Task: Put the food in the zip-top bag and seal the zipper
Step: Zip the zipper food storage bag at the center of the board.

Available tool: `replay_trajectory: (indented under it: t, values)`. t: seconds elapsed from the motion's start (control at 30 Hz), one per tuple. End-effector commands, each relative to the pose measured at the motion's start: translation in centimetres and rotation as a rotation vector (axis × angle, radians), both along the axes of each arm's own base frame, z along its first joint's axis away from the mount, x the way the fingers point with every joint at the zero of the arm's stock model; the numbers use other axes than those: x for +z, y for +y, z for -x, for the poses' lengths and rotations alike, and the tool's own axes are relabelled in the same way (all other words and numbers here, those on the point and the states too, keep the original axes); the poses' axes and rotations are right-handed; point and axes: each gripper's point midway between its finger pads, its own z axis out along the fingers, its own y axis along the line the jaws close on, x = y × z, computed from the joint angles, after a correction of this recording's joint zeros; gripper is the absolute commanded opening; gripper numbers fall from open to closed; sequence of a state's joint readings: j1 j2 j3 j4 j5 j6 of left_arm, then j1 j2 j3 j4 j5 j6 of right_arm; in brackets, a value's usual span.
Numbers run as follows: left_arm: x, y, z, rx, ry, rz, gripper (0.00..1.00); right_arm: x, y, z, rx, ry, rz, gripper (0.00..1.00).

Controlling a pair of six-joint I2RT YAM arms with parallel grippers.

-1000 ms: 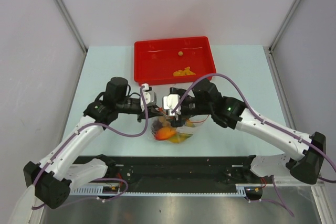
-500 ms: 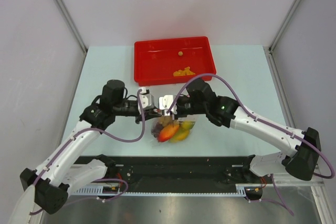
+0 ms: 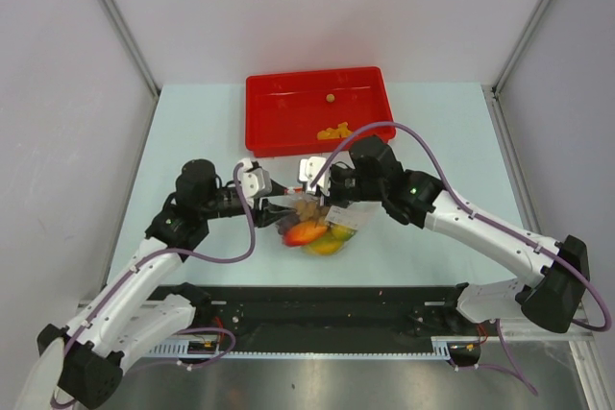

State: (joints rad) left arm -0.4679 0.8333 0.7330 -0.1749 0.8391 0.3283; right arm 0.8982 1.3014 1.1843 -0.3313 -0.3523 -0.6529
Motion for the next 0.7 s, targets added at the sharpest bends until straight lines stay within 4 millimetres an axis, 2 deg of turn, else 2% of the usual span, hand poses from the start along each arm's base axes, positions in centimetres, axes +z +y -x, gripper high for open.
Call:
replay_trajectory:
  t: [0.0,0.03,0.13,0.17,0.23,0.27,0.37,0.4,0.47,0.5,0.57,0.6,0.67]
  values:
    - [1.1,-0.3,-1.3,0.045,-0.03,0.063,0.47,4.8,0.4,0.3,0.013,-0.054,-0.134,0.0]
    - [1.2,-0.3,-1.4,0.045,-0.031,0.071,0.44,4.8,0.4,0.4,0.014,-0.053,-0.136,0.0]
    - [1.0,-0.5,-1.5,0.032,-0.021,0.07,0.27,4.9,0.4,0.6,0.023,-0.048,-0.14,0.0]
    - [0.9,-0.6,-1.4,0.027,-0.021,0.067,0.16,4.9,0.3,0.6,0.023,-0.045,-0.14,0.0]
    - [0.6,-0.7,-1.5,0.017,-0.03,0.054,0.08,4.9,0.2,0.6,0.021,-0.044,-0.14,0.0]
    - [0.7,-0.7,-1.5,0.013,-0.039,0.052,0.0,5.0,0.2,0.6,0.021,-0.044,-0.142,0.0]
    - [0.9,-0.6,-1.4,0.005,-0.062,0.048,0.0,5.2,0.1,0.8,0.032,-0.046,-0.144,0.03]
    - [0.9,-0.6,-1.4,0.004,-0.066,0.047,0.0,5.5,0.1,1.1,0.049,-0.056,-0.149,0.28]
    - [1.3,-0.6,-1.3,-0.005,-0.083,0.043,0.0,6.1,0.3,1.7,0.076,-0.064,-0.17,0.54]
    - [1.4,-0.6,-1.3,-0.013,-0.089,0.038,0.0,6.6,0.4,2.1,0.096,-0.071,-0.184,0.6]
    - [2.0,-0.7,-1.2,-0.023,-0.098,0.039,0.0,7.3,1.0,2.8,0.124,-0.09,-0.207,0.6]
    - [2.0,-0.8,-1.2,-0.026,-0.097,0.037,0.0,7.5,1.3,3.1,0.14,-0.101,-0.211,0.55]
    - [2.1,-0.8,-1.3,-0.028,-0.1,0.024,0.0,7.9,2.0,3.8,0.167,-0.113,-0.229,0.5]
